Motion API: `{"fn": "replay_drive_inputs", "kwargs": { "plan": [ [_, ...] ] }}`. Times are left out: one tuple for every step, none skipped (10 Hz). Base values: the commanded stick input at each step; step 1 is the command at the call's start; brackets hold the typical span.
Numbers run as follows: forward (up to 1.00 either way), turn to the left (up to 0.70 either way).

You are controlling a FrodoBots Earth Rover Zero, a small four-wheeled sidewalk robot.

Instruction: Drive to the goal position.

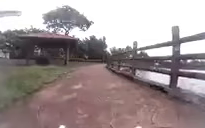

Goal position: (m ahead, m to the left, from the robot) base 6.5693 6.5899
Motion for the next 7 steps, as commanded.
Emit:
{"fn": "replay_drive_inputs", "kwargs": {
  "plan": [
    [1.0, 0.1],
    [1.0, 0.1],
    [1.0, 0.1],
    [1.0, 0.1],
    [1.0, 0.1],
    [1.0, 0.1],
    [1.0, 0.1]
  ]
}}
